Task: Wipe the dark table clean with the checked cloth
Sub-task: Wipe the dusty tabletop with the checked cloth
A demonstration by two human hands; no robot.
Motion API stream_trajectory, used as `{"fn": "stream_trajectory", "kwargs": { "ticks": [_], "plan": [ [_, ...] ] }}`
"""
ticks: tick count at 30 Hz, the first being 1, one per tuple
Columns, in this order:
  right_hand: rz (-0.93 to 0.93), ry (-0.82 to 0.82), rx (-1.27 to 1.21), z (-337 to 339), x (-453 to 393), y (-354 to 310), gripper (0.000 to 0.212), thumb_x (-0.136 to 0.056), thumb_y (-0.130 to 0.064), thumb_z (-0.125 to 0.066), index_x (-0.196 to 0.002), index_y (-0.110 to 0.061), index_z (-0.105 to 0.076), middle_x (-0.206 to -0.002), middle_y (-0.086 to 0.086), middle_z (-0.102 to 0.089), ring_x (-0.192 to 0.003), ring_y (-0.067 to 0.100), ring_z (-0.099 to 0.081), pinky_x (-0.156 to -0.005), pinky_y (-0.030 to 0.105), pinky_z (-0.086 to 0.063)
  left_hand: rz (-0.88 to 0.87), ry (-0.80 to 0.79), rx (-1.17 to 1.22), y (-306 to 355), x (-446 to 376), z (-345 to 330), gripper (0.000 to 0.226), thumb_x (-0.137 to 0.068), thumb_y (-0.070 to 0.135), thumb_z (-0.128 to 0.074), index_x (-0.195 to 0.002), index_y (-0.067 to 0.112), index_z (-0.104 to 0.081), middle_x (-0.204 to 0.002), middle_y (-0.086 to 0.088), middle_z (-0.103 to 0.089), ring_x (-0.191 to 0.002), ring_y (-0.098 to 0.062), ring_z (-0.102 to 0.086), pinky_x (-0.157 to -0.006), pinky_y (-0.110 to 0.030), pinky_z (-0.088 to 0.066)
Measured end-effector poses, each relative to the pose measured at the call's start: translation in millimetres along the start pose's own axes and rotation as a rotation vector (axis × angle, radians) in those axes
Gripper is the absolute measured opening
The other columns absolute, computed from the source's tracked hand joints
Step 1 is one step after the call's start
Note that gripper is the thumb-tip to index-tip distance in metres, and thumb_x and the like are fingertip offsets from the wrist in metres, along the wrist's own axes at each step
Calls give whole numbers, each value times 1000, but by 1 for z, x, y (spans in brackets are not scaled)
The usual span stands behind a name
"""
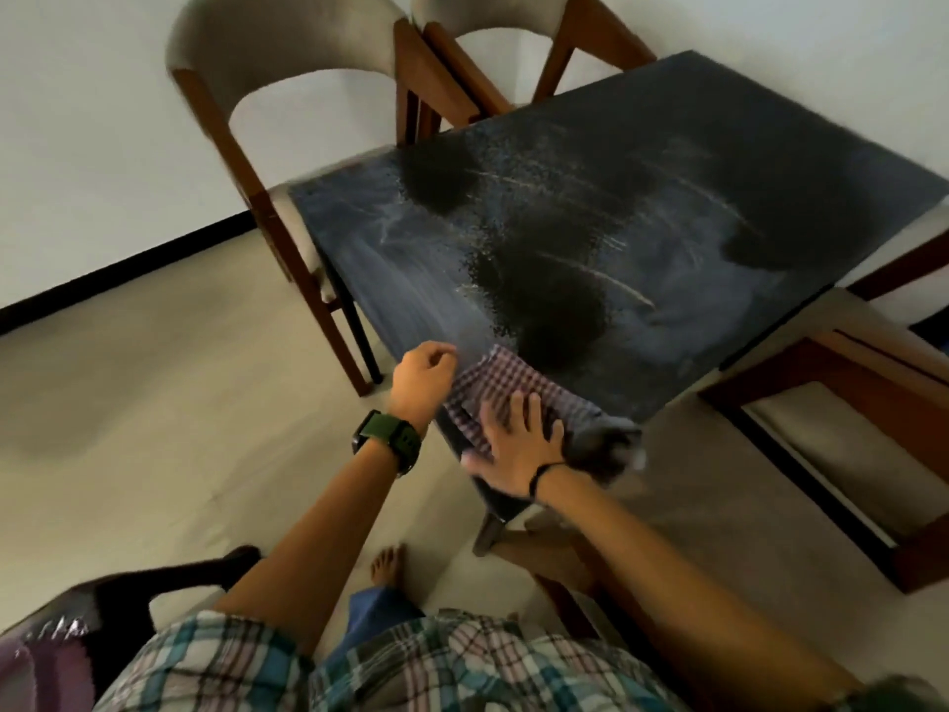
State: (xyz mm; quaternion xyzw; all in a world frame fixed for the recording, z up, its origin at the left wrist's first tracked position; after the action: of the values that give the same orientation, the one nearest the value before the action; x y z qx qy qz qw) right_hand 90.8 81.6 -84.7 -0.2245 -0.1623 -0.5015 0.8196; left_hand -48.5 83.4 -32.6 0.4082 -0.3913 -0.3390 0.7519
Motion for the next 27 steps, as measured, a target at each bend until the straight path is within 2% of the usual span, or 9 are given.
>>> {"fn": "stream_trajectory", "kwargs": {
  "ticks": [2, 5, 7, 10, 13, 16, 19, 22, 27],
  "plan": [
    [7, 12, 105, -12, 1, 1, 68, -96, -52, -29, -151, -24, -2, -159, 10, 6, -144, 35, 9, -113, 57, -2, -50, -85, -90, -4, -11, 4, 24, -91, 15, -43, -107, 13, -61, -108, -1, -59, -94, -14, -54, -82, -27, -43],
    [61, 216, 252, -1, 3, 22, 61, -86, -48, -22, -143, -32, -35, -148, 5, -41, -137, 37, -33, -102, 63, -29, -177, -255, -296, -9, -21, 5, 26, -91, 10, -42, -110, 10, -59, -108, -3, -59, -95, -16, -54, -82, -27, -44],
    [14, 209, 328, -7, -2, 41, 58, -89, -46, -25, -147, -38, -21, -141, 1, -50, -132, 37, -39, -89, 65, -40, -292, -375, -469, -12, -29, 1, 26, -89, 7, -41, -108, 7, -59, -113, -10, -60, -100, -24, -55, -86, -33, -45],
    [100, 264, 337, -29, 4, 24, 49, -100, -42, -11, -149, -39, -2, -155, -9, -24, -141, 32, -13, -100, 69, -29, -389, -511, -616, -15, -35, -2, 31, -89, 7, -39, -115, 5, -55, -125, -15, -55, -111, -29, -50, -95, -35, -40],
    [219, 272, 382, -58, 19, -13, 50, -90, -42, -30, -140, -47, -29, -158, -11, 6, -145, 28, 9, -107, 57, -5, -429, -577, -681, -17, -44, 3, 36, -91, 8, -38, -125, 5, -47, -135, -15, -47, -121, -30, -45, -102, -36, -36],
    [234, 269, 413, -64, 19, -18, 52, -84, -49, -34, -135, -45, -37, -159, -8, 6, -145, 30, 9, -106, 60, -5, -440, -625, -704, -17, -48, 8, 38, -92, 11, -37, -128, 6, -44, -137, -14, -46, -122, -29, -44, -102, -36, -35],
    [123, 271, 328, -52, 8, -7, 54, -97, -49, -16, -149, -37, -10, -159, -10, 4, -146, 27, 4, -106, 61, -11, -458, -661, -695, -18, -51, 8, 37, -93, 14, -37, -129, 6, -43, -136, -14, -46, -122, -29, -44, -102, -37, -36],
    [-125, 227, 199, -15, -24, 26, 59, -87, -56, 11, -142, -36, 18, -153, -11, 18, -144, 22, 14, -110, 65, -7, -477, -672, -671, -19, -51, 2, 37, -93, 15, -37, -129, 9, -43, -132, -14, -49, -116, -28, -47, -100, -37, -38],
    [-387, 202, -1, 31, -70, 74, 53, -100, -46, -14, -144, -42, 16, -155, -15, 20, -143, 22, 20, -111, 58, 8, -568, -629, -819, -17, -43, -5, 46, -93, 15, -38, -137, 9, -29, -147, -14, -27, -136, -28, -23, -112, -35, -18]
  ]
}}
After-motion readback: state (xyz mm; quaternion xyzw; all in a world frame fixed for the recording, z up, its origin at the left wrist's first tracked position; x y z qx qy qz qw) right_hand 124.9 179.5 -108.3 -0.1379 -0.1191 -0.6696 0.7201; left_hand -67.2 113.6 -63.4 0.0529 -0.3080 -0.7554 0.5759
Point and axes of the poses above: each hand's wrist, its own x-axis away from the middle knuckle, its own z-axis out of the back of the hand, y = z × x, the point moved 5 cm from there along -x, towards the middle knuckle
